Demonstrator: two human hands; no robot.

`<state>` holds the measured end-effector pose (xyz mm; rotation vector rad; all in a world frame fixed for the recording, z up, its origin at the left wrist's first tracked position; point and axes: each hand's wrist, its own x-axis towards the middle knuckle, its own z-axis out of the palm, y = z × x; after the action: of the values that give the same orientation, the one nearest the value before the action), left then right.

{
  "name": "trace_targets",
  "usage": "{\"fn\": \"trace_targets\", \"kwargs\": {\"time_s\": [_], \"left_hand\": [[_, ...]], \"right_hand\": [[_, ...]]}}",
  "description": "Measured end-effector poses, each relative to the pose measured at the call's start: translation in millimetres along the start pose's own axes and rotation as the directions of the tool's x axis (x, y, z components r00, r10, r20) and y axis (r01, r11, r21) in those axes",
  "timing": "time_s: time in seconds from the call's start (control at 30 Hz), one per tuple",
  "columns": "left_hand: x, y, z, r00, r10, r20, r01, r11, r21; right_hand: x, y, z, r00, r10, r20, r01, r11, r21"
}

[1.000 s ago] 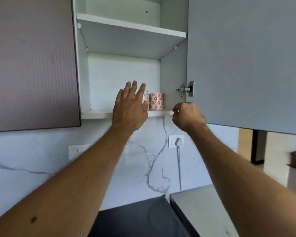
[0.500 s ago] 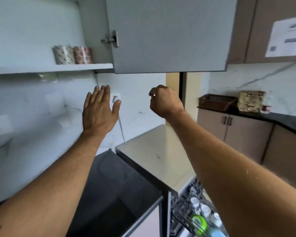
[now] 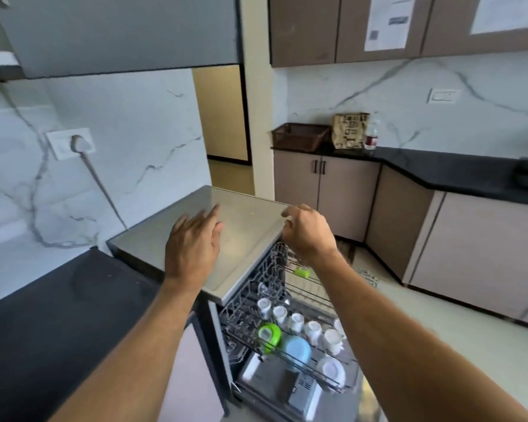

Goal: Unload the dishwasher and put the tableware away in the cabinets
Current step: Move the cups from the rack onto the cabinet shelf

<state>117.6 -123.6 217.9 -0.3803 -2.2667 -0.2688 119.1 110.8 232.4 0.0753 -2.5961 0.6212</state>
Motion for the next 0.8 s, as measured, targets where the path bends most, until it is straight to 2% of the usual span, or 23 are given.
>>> {"fn": "trace_targets", "kwargs": {"time_s": [0.1,0.27,0.33,0.53,0.8], "left_hand": [[-19,54,27,0.999,-0.012,0.041,0.012,1.000,-0.008],[-45,118,79,0.961,-0.047,0.271,0.053,0.998,-0.018],[-49,122,81,0.940,-0.076,0.333,0.085,0.996,-0.011],[-45,187,118,0.919,0.032,0.393,-0.018,0.999,-0.040],[-45,213,165,0.893,0.073,0.444,-0.034,0.995,-0.097]], "right_hand": [[-13,64,-16,0.999,0.052,0.008,-0.051,0.998,-0.034],[-38,160,-37,0.989,0.150,-0.001,-0.149,0.987,-0.052],[-45,171,-34,0.987,0.159,0.016,-0.159,0.986,-0.044],[-67,242,-47,0.968,0.241,0.073,-0.240,0.971,-0.019],[-72,282,-23,0.930,0.335,0.148,-0.336,0.942,-0.022]]}}
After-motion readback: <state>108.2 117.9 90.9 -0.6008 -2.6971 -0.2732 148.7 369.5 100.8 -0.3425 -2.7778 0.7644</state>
